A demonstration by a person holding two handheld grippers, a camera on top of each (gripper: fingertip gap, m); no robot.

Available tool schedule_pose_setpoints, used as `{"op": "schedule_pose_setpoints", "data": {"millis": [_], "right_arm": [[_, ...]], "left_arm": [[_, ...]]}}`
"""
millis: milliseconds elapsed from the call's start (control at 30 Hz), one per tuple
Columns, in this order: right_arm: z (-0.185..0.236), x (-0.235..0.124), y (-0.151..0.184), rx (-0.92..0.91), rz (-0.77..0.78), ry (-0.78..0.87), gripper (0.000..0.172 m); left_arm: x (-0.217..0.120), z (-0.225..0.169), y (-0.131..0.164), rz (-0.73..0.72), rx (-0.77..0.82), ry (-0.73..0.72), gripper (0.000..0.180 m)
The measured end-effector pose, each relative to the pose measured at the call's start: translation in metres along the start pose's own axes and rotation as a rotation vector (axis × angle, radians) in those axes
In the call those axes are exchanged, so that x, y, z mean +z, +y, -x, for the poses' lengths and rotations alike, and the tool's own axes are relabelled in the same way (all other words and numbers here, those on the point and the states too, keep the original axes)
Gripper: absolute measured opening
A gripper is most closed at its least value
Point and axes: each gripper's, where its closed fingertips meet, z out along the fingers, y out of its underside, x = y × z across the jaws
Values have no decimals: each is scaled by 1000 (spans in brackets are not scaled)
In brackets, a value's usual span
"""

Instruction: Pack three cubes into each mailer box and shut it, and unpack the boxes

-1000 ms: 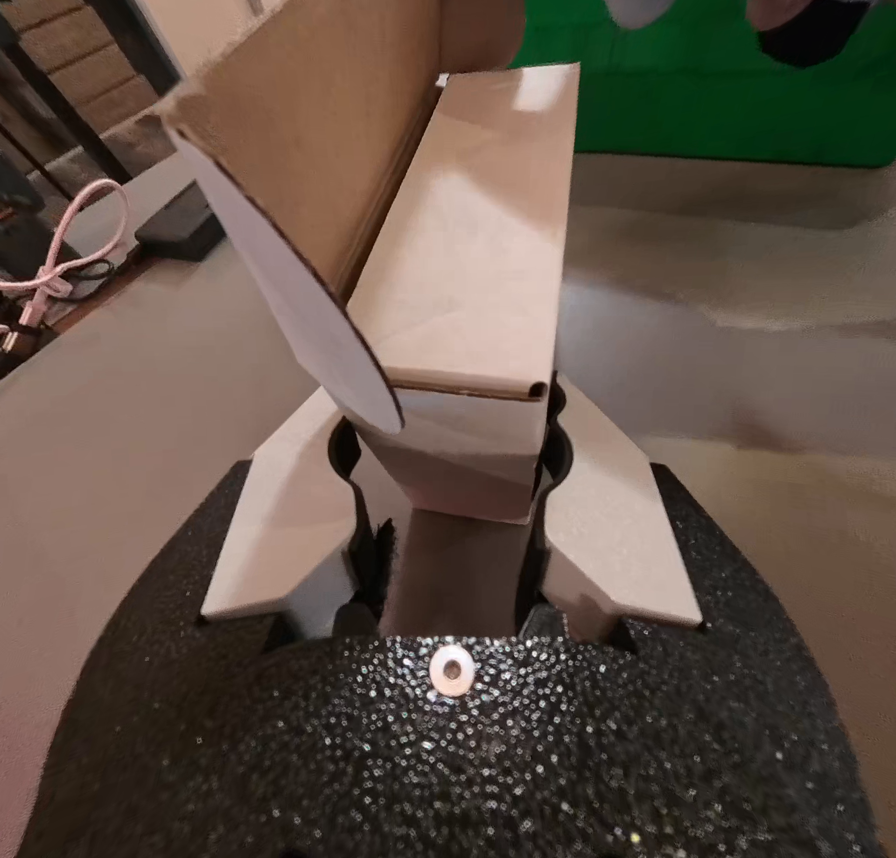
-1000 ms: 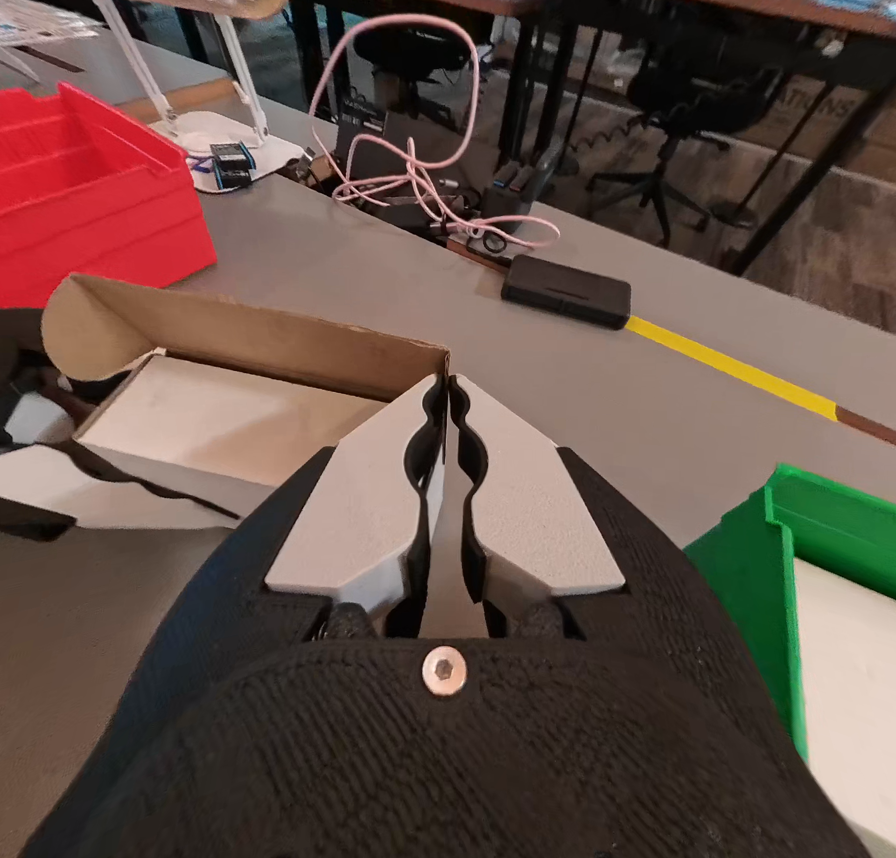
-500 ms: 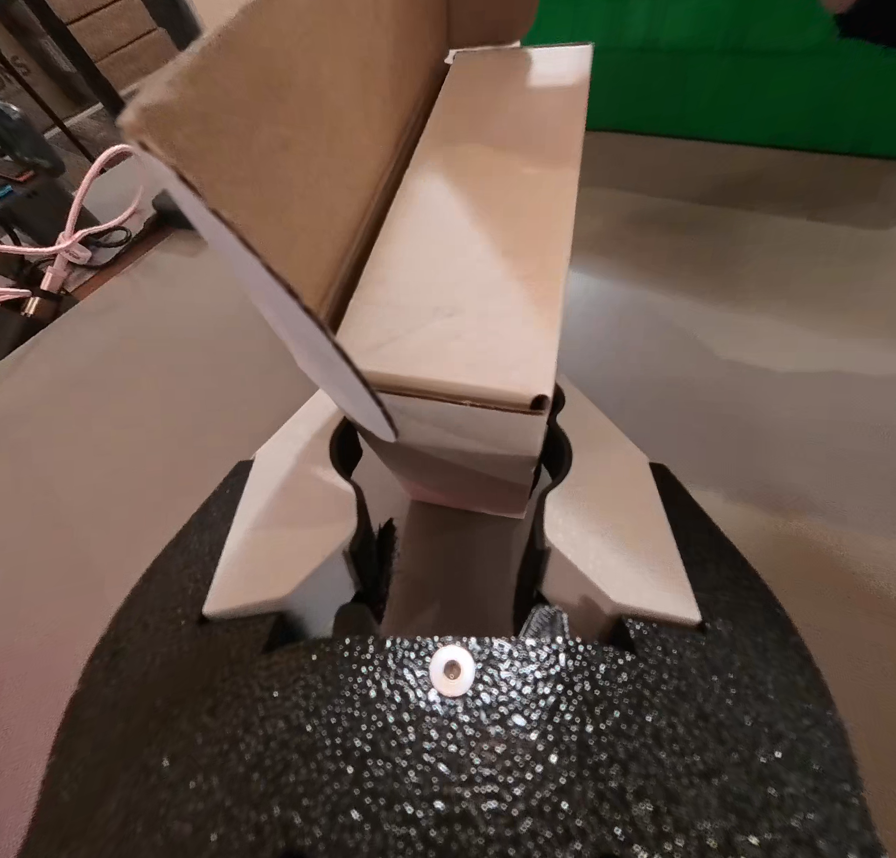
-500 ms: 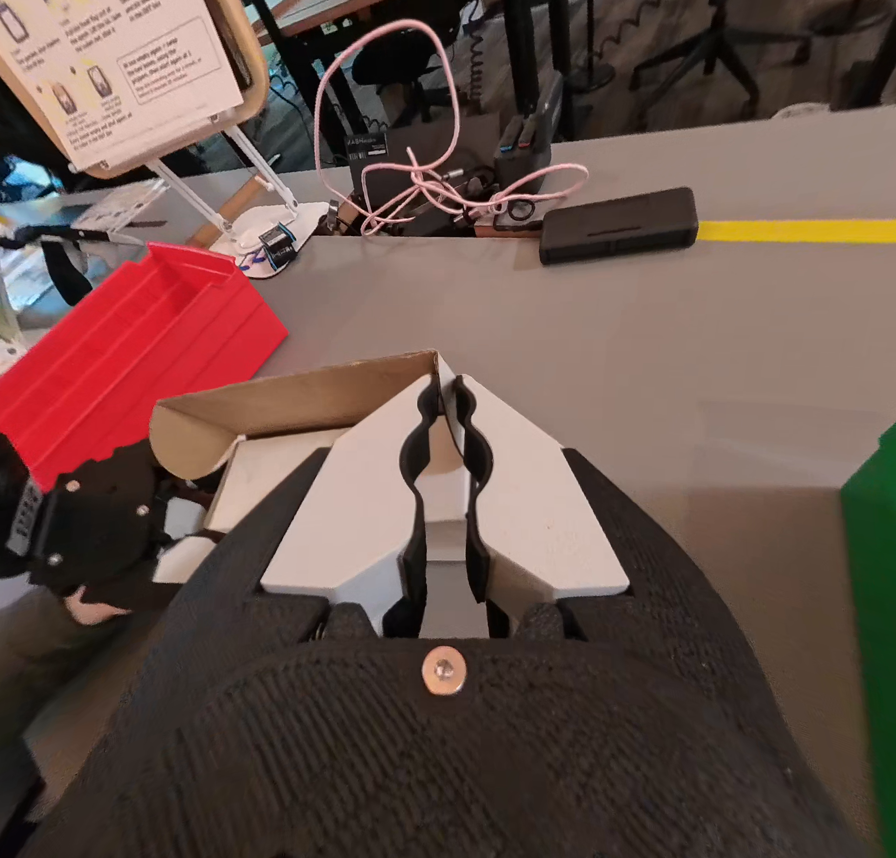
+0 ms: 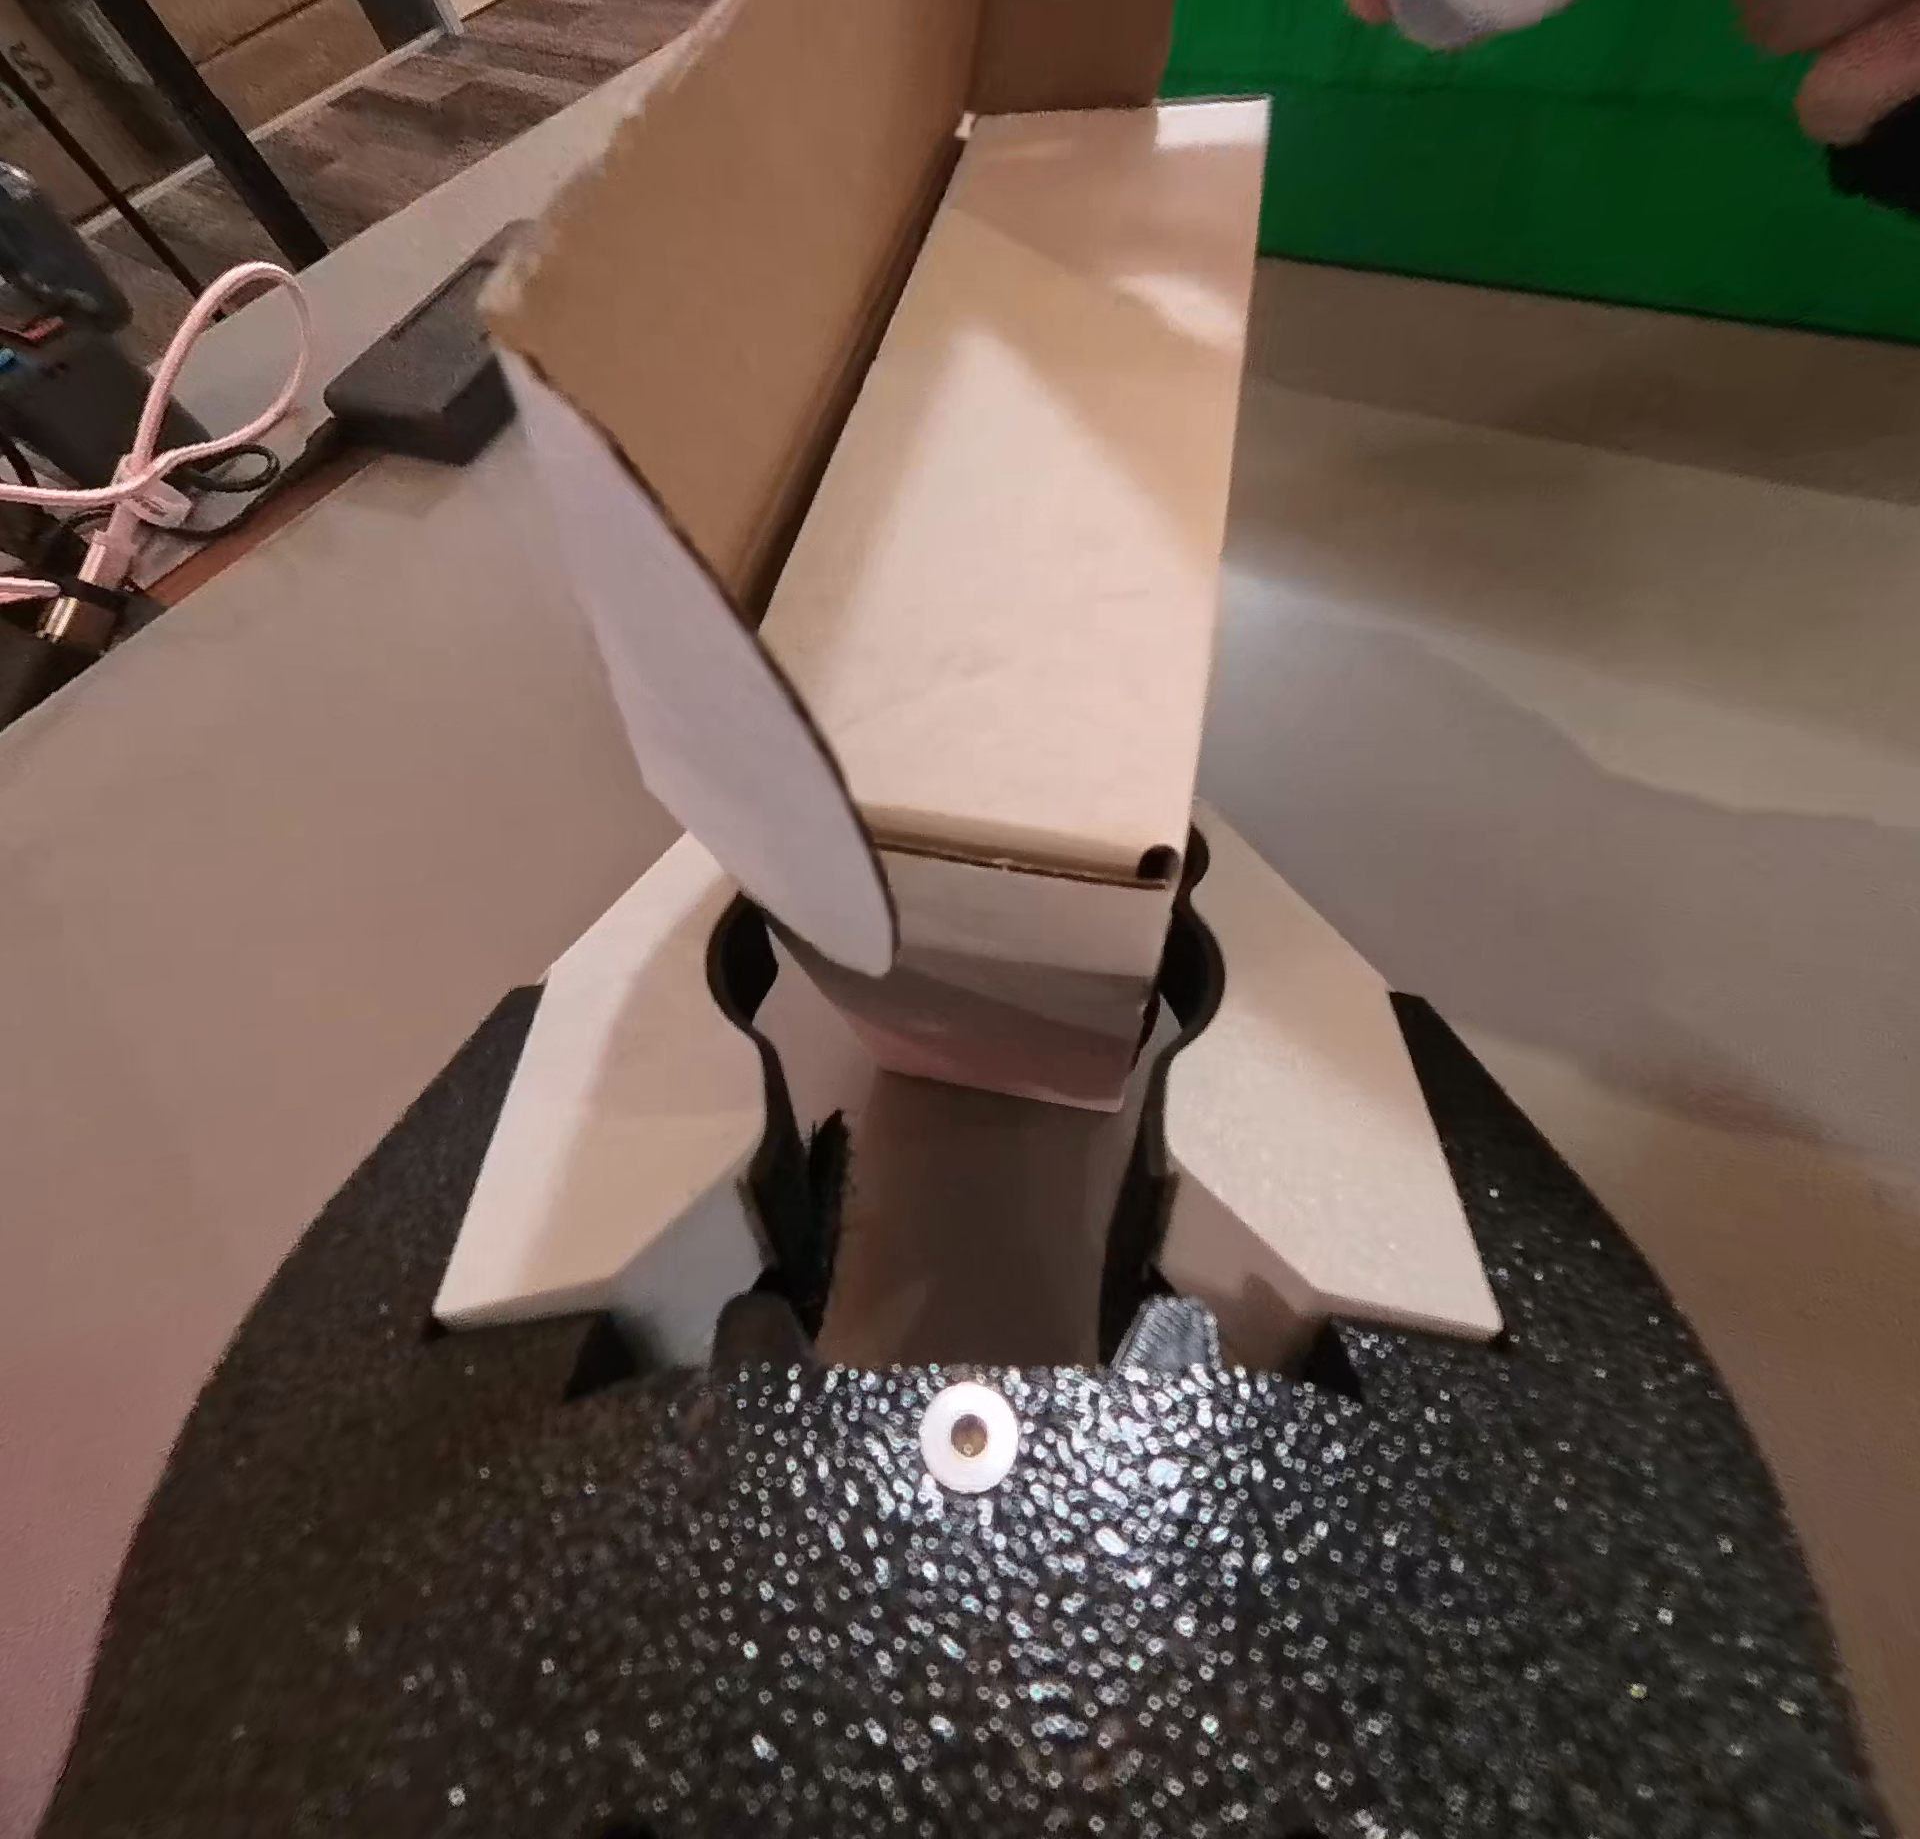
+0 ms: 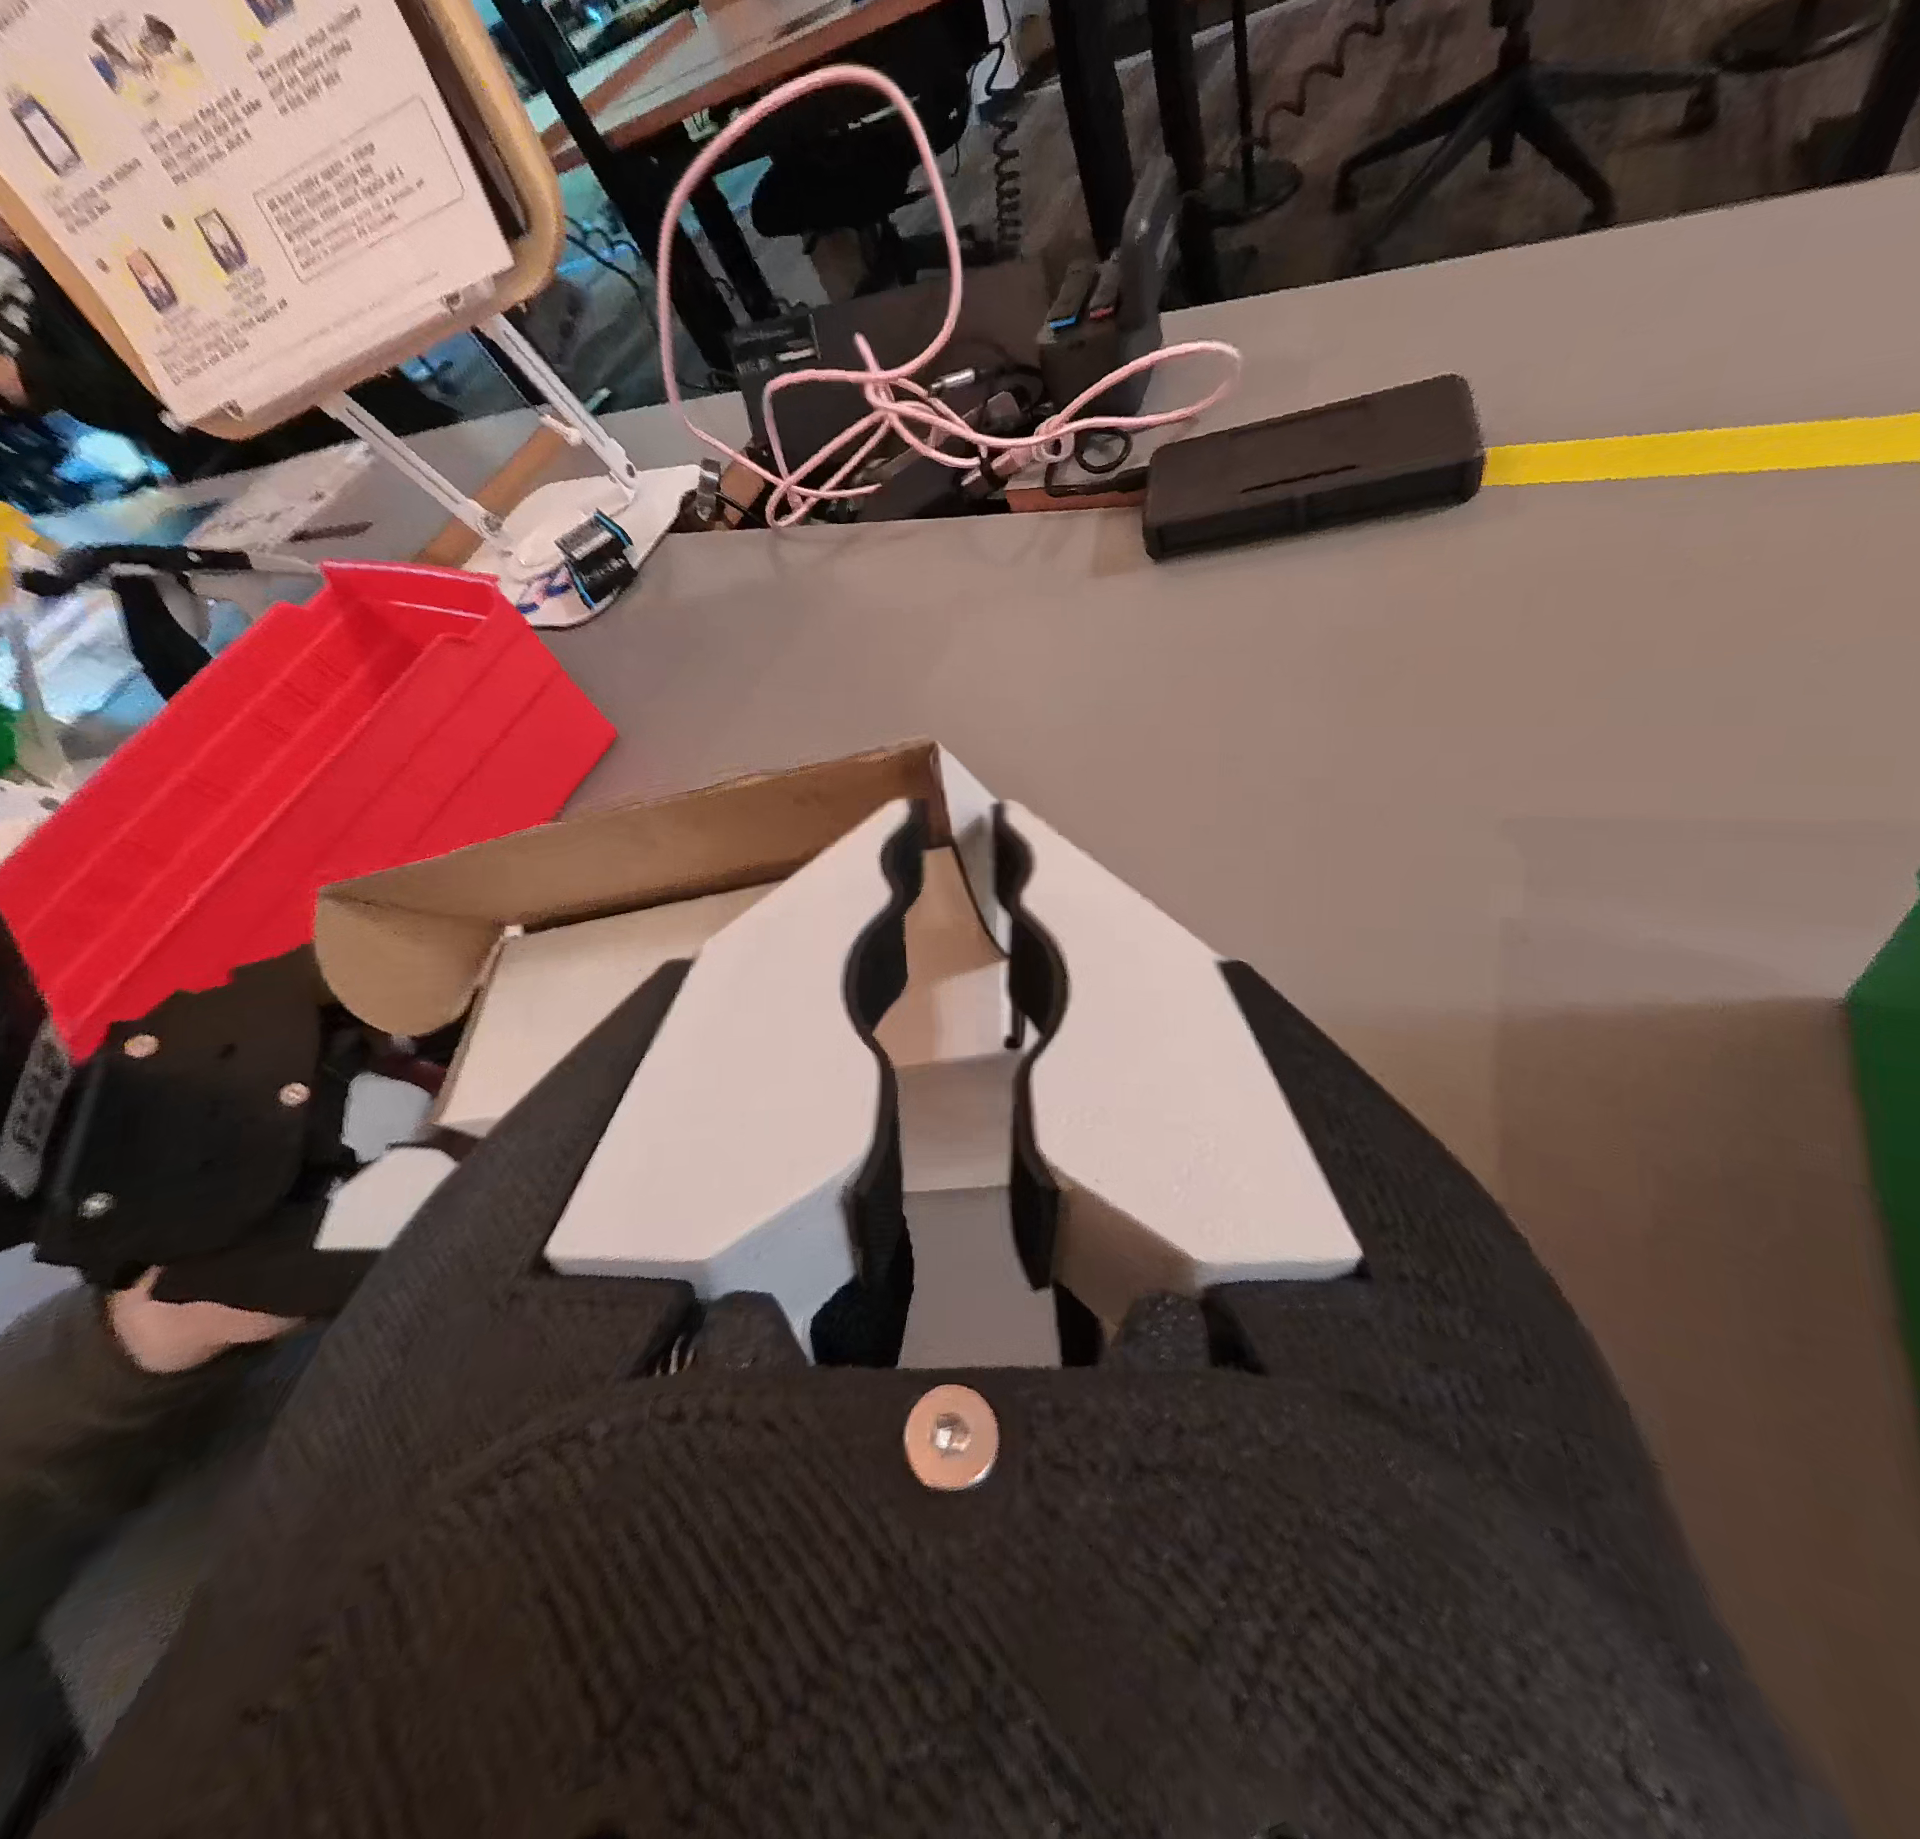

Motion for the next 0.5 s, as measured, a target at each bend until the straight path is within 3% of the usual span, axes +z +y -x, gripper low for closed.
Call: {"op": "schedule_pose_setpoints", "data": {"millis": [100,133,200,267,367,500], "right_arm": [[5,-18,-13,-145,-103,147,47],[18,-26,-18,-206,-147,157,48],[76,-32,-12,-311,-195,-7,40],[125,-24,17,-396,-124,-166,32],[152,0,50,-438,7,-246,32],[157,23,62,-444,72,-240,25]], "left_arm": [[0,0,0,-5,8,0,75],[0,0,0,-9,7,0,76],[0,0,-1,-15,11,1,76],[0,0,-1,-22,13,1,76],[0,-1,-1,-33,15,2,76],[0,-1,-1,-37,17,-1,76]]}}
